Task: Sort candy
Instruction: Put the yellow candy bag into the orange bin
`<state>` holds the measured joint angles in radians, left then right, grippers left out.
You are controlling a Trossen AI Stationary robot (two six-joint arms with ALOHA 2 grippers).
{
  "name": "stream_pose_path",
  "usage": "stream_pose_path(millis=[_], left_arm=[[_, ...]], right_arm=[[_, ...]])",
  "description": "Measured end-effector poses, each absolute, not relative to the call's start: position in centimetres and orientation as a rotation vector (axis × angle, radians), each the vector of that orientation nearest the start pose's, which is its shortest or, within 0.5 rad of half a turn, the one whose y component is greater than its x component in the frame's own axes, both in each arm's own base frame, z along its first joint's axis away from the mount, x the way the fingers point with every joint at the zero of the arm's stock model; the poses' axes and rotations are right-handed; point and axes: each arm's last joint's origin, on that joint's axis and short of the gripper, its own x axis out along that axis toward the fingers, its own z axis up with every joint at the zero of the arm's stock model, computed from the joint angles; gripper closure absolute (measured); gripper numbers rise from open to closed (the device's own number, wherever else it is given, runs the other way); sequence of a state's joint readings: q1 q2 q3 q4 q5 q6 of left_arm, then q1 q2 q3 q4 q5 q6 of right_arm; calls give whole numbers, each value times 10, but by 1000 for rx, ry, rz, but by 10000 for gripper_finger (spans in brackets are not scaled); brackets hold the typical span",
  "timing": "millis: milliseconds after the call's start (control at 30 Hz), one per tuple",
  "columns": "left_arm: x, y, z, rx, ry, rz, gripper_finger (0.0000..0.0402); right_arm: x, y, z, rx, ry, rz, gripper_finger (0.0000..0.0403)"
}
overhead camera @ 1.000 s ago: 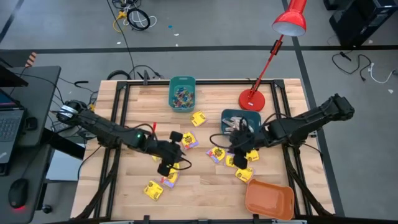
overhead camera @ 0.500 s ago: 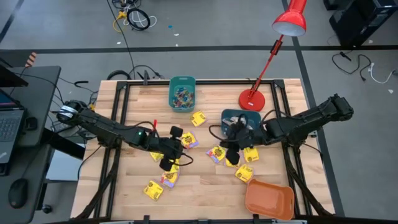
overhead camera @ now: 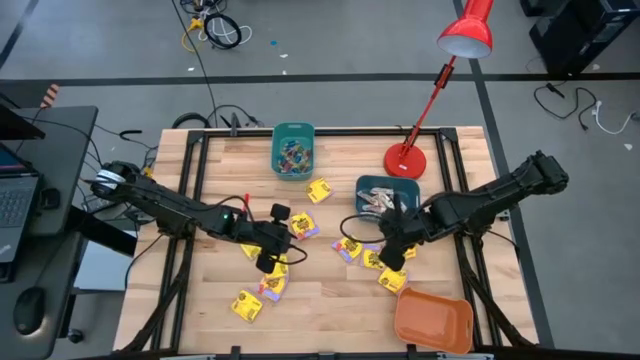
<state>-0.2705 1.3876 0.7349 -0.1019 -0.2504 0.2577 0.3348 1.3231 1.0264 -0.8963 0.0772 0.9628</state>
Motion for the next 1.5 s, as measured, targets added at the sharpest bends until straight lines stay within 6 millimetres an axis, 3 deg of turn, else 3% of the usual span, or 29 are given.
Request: stream_pose_path(millis=[267,433,567,800,967,1500], left_arm=[[262,-64,189,474,710,-107,294],[263,-63,190,527,708,-112,294],[263,-61,190,577,704,-98,294],[266,-50,190,564,714,-59,294],[267,-44,190,555,721,-34,294],[267,-44,191,562,716,-34,294]], right_arm=[[220,82,252,666,1260,-395,402],[210,88,234,684,1386,-357,402],[201,87,220,723,1446,-444,403],[194,82,202,637,1422,-504,403],[192,85,184,473,1403,-334,403],[182,78,152,432,1348,-371,403]])
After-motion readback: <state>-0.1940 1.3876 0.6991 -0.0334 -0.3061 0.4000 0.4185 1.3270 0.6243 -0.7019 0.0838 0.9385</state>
